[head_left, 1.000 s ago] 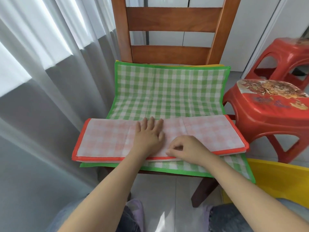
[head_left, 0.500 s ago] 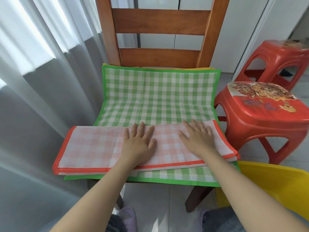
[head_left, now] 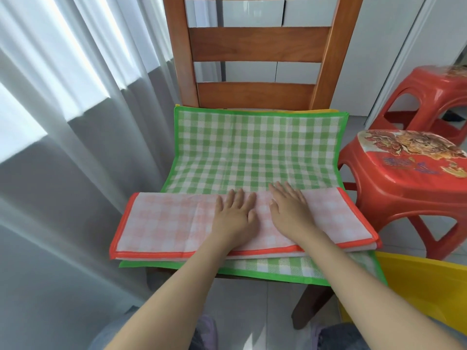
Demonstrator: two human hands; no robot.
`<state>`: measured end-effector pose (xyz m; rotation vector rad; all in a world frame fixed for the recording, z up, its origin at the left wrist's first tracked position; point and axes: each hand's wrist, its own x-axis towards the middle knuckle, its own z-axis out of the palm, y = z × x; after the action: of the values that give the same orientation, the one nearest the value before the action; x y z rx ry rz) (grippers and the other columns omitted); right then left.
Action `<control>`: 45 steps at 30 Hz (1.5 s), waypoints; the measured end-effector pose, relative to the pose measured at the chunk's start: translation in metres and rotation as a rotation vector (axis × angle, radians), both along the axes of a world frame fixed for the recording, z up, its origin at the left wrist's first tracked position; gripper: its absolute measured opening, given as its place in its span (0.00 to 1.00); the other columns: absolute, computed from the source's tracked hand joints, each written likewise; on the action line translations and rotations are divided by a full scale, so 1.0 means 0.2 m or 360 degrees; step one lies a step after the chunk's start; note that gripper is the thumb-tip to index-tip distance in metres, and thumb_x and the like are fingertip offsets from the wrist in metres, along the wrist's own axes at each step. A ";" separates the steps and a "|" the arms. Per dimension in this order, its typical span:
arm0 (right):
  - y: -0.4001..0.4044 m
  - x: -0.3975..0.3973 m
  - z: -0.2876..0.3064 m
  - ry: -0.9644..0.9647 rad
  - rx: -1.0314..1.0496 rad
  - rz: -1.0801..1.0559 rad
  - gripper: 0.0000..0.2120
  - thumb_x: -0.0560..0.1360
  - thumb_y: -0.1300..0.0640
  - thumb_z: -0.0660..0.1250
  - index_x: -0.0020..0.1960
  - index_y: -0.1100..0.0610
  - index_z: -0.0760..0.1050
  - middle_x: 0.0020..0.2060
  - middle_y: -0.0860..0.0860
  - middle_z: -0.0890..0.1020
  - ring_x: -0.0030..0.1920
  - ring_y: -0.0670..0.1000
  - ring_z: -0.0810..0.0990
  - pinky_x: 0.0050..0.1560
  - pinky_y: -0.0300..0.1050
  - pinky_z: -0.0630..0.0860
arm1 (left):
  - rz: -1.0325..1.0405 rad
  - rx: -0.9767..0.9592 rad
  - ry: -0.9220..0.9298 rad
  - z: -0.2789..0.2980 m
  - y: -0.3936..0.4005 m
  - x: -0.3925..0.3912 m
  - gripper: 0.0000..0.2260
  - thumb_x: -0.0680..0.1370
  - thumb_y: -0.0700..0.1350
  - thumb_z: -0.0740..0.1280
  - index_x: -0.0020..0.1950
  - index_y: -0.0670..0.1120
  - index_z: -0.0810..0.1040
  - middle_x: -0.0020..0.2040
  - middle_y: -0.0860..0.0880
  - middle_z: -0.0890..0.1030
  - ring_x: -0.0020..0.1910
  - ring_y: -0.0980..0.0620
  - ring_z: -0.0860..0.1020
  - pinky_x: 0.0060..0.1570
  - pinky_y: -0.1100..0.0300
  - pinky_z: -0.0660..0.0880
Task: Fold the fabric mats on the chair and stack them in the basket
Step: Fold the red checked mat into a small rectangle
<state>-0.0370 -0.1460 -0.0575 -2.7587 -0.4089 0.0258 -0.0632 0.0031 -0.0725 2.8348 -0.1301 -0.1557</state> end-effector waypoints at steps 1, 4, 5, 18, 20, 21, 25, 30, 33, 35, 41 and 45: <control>0.03 -0.01 -0.01 0.0038 0.0096 0.0023 0.23 0.81 0.56 0.48 0.76 0.54 0.52 0.76 0.50 0.54 0.76 0.49 0.49 0.76 0.46 0.44 | -0.0009 -0.0029 -0.0005 0.00 -0.02 0.01 0.24 0.81 0.49 0.45 0.78 0.52 0.45 0.79 0.47 0.44 0.77 0.49 0.40 0.74 0.47 0.36; 0.05 -0.05 -0.07 0.0067 0.0115 0.0071 0.23 0.81 0.55 0.49 0.76 0.53 0.52 0.76 0.49 0.56 0.75 0.47 0.53 0.75 0.43 0.47 | -0.0006 -0.0033 -0.0028 -0.02 -0.02 0.02 0.25 0.81 0.47 0.45 0.78 0.49 0.45 0.79 0.49 0.45 0.77 0.51 0.41 0.75 0.50 0.37; 0.05 -0.06 -0.09 0.0038 0.0006 0.0093 0.24 0.81 0.53 0.47 0.76 0.52 0.50 0.76 0.48 0.55 0.76 0.46 0.51 0.75 0.43 0.45 | 0.0005 -0.0016 -0.0048 -0.03 0.01 0.01 0.25 0.82 0.48 0.45 0.78 0.49 0.45 0.79 0.49 0.45 0.77 0.52 0.41 0.75 0.51 0.37; 0.09 -0.09 -0.07 0.0165 -0.0359 0.0109 0.27 0.80 0.42 0.42 0.76 0.47 0.41 0.77 0.49 0.44 0.76 0.49 0.42 0.75 0.49 0.40 | 0.0234 0.0135 -0.0021 -0.01 0.48 -0.17 0.26 0.81 0.59 0.45 0.78 0.55 0.45 0.79 0.50 0.44 0.77 0.52 0.42 0.75 0.50 0.40; 0.13 -0.09 -0.05 0.0173 -0.0330 0.0068 0.26 0.80 0.46 0.45 0.77 0.50 0.45 0.77 0.50 0.47 0.76 0.50 0.44 0.76 0.49 0.42 | 0.0231 0.0122 -0.0009 0.00 0.51 -0.18 0.26 0.81 0.58 0.45 0.78 0.54 0.46 0.79 0.49 0.44 0.77 0.52 0.42 0.75 0.50 0.40; 0.15 -0.09 -0.03 0.0158 -0.0286 0.0065 0.26 0.80 0.50 0.47 0.77 0.51 0.48 0.77 0.50 0.50 0.76 0.51 0.47 0.76 0.49 0.44 | 0.0210 0.0107 -0.0005 0.01 0.53 -0.18 0.26 0.81 0.58 0.46 0.78 0.53 0.47 0.79 0.49 0.44 0.77 0.52 0.42 0.75 0.51 0.40; 0.27 -0.13 0.01 0.0100 0.0072 0.0261 0.23 0.79 0.61 0.53 0.73 0.52 0.61 0.73 0.48 0.64 0.72 0.49 0.59 0.73 0.43 0.53 | 0.0150 0.0016 -0.0041 0.03 0.55 -0.20 0.24 0.82 0.55 0.51 0.77 0.52 0.53 0.79 0.47 0.48 0.78 0.50 0.45 0.74 0.52 0.41; 0.37 -0.15 -0.01 0.0124 -0.0007 0.0334 0.23 0.78 0.45 0.56 0.72 0.45 0.62 0.66 0.46 0.68 0.66 0.50 0.63 0.68 0.45 0.58 | 0.0446 0.0033 0.0007 0.06 0.67 -0.22 0.24 0.80 0.57 0.54 0.75 0.53 0.58 0.79 0.43 0.48 0.77 0.45 0.46 0.73 0.44 0.46; 0.41 -0.17 0.00 0.0084 -0.0159 0.0296 0.28 0.74 0.34 0.53 0.72 0.41 0.59 0.63 0.47 0.67 0.64 0.51 0.63 0.68 0.47 0.58 | 0.0645 -0.0065 0.0116 0.08 0.76 -0.23 0.27 0.78 0.62 0.57 0.75 0.55 0.58 0.78 0.43 0.46 0.77 0.42 0.47 0.73 0.43 0.50; 0.43 -0.18 0.00 0.0086 -0.0255 0.0295 0.32 0.71 0.29 0.51 0.72 0.39 0.57 0.63 0.48 0.65 0.65 0.52 0.61 0.67 0.48 0.57 | 0.0763 -0.0215 0.0146 0.09 0.78 -0.25 0.30 0.76 0.63 0.60 0.75 0.56 0.57 0.78 0.43 0.47 0.76 0.40 0.52 0.71 0.42 0.55; 0.48 -0.21 0.01 0.0125 -0.0385 0.0255 0.42 0.65 0.23 0.53 0.74 0.41 0.52 0.67 0.52 0.61 0.67 0.55 0.59 0.67 0.50 0.56 | 0.0979 -0.0684 -0.0162 0.16 0.84 -0.24 0.24 0.74 0.47 0.67 0.70 0.46 0.67 0.66 0.43 0.73 0.64 0.43 0.71 0.56 0.57 0.68; 0.50 -0.23 0.01 0.0166 -0.0403 0.0241 0.47 0.61 0.21 0.54 0.75 0.42 0.50 0.69 0.53 0.58 0.69 0.56 0.56 0.69 0.52 0.55 | 0.1044 -0.0817 -0.0298 0.24 0.90 -0.25 0.24 0.73 0.40 0.68 0.69 0.49 0.73 0.62 0.49 0.78 0.61 0.48 0.75 0.55 0.61 0.68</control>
<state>-0.0829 -0.0465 -0.0546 -2.9493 -0.6241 0.2757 -0.1140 0.1829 -0.0238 2.2316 0.6224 0.2509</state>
